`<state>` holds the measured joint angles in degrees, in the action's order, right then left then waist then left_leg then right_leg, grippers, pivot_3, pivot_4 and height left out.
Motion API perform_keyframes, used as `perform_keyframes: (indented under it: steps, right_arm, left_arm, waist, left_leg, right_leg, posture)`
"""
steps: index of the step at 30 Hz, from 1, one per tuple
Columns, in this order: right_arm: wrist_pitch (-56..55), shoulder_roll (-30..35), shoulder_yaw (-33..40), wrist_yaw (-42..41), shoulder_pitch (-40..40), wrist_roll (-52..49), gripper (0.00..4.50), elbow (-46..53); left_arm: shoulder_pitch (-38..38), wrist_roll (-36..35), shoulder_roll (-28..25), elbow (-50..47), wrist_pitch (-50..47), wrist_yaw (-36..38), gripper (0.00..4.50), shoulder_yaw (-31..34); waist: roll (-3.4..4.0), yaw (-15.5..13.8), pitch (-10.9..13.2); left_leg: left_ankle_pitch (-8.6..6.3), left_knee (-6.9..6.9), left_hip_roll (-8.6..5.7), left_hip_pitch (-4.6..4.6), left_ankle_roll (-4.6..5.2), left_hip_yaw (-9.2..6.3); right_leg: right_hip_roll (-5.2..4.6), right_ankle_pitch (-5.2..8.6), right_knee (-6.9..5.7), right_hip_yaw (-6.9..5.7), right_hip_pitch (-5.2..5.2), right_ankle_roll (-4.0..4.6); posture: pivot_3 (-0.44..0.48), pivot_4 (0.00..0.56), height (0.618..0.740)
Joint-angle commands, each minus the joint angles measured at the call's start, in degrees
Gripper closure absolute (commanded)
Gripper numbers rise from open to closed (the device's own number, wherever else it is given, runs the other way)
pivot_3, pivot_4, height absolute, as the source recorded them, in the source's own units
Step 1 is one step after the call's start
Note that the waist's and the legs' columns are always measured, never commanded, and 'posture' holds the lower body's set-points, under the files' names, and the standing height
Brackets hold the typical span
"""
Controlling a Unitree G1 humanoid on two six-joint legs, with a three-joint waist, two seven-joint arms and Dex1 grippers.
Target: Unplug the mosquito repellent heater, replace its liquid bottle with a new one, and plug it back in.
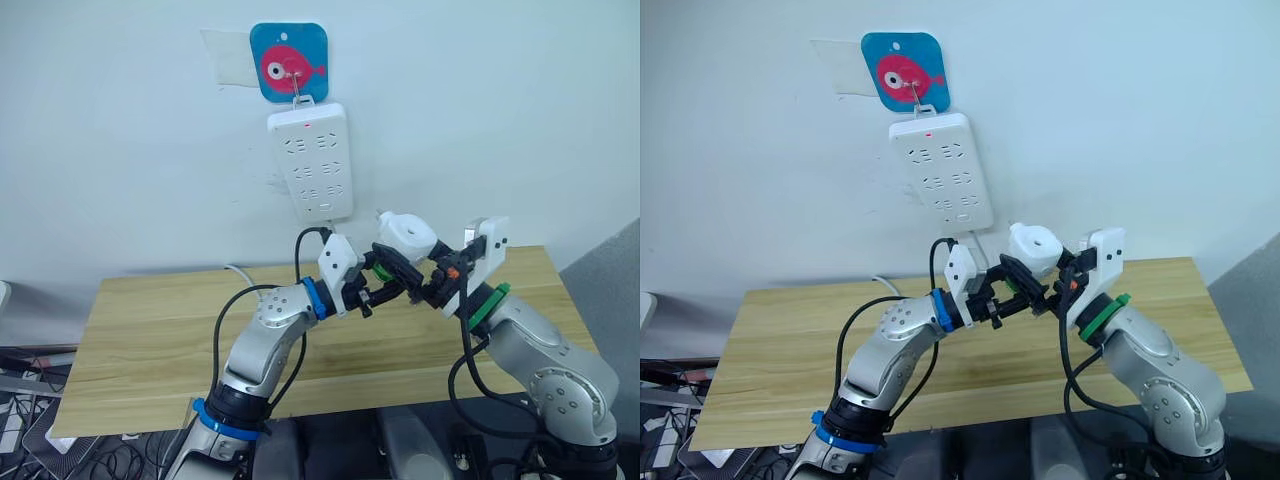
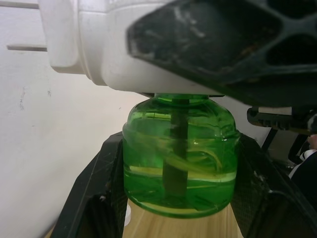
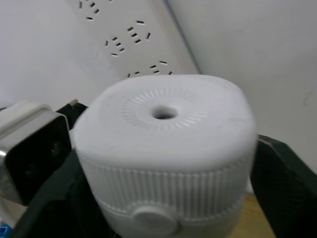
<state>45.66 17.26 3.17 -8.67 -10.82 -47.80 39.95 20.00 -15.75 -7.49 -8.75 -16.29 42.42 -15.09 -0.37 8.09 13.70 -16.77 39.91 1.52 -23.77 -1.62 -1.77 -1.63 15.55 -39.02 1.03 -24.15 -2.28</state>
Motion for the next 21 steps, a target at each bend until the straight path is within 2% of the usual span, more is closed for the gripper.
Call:
perform_keyframes:
  steps: [1,8,9,14,18,21]
  right_arm:
    - [-2.0,0.0,1.1,-0.2,-1.1,0.4,1.4,0.3]
    - [-2.5,-0.1,1.1,-0.2,-2.1,0.7,1.4,-0.7]
    - [-2.6,-0.1,0.9,-0.3,-2.2,0.9,1.4,-0.9]
    - [-3.7,0.2,0.4,-1.5,-2.3,2.4,1.4,-2.1]
    - [-5.4,1.2,-1.1,-4.2,-2.1,4.7,1.4,-3.4]
    - [-6.4,1.9,-2.2,-6.3,-2.3,5.9,1.4,-3.6]
  left_arm:
    - [-0.4,-1.4,0.5,-3.1,0.3,-0.1,2.23,-0.5]
    - [-1.1,-1.9,0.2,-3.1,-0.4,-0.8,2.23,0.1]
    - [-1.4,-2.4,-0.2,-3.5,-1.0,-0.7,1.5,0.5]
    - [-4.8,-5.4,-5.3,-7.4,-3.7,-0.7,0.01,6.0]
    - [-9.0,-7.8,-12.6,-12.0,-4.4,-0.4,0.0,14.0]
    - [-8.0,-9.4,-16.8,-12.4,-4.6,-0.9,0.0,19.5]
  waist:
    - [0.0,0.0,0.0]
    - [0.0,0.0,0.0]
    - [0.0,0.0,0.0]
    - [0.01,0.0,0.0]
    - [0.03,0.0,0.0]
    - [0.02,-0.6,0.0]
  left_leg:
    - [0.0,0.0,0.0,0.0,0.0,0.0]
    - [0.0,0.0,0.0,0.0,0.0,0.01]
    - [0.0,0.0,0.0,0.0,0.0,0.01]
    - [0.0,-0.01,0.05,0.03,0.0,-0.02]
    - [0.0,-0.06,0.1,0.06,0.0,-0.13]
    - [0.0,-0.05,0.12,0.07,0.0,-0.27]
  right_leg:
    - [0.0,0.0,0.0,0.0,0.0,0.0]
    - [0.0,0.0,0.0,0.02,0.0,0.0]
    - [0.0,0.0,0.0,0.01,0.0,0.0]
    - [0.01,0.0,-0.02,0.02,-0.01,0.0]
    - [0.02,0.0,-0.03,0.07,-0.03,0.01]
    - [0.0,0.0,-0.03,0.04,-0.01,0.01]
  posture:
    - [-0.243,0.195,0.74]
    - [-0.233,0.196,0.74]
    - [-0.232,0.197,0.74]
    - [-0.211,0.198,0.74]
    - [-0.188,0.198,0.74]
    - [-0.164,0.2,0.74]
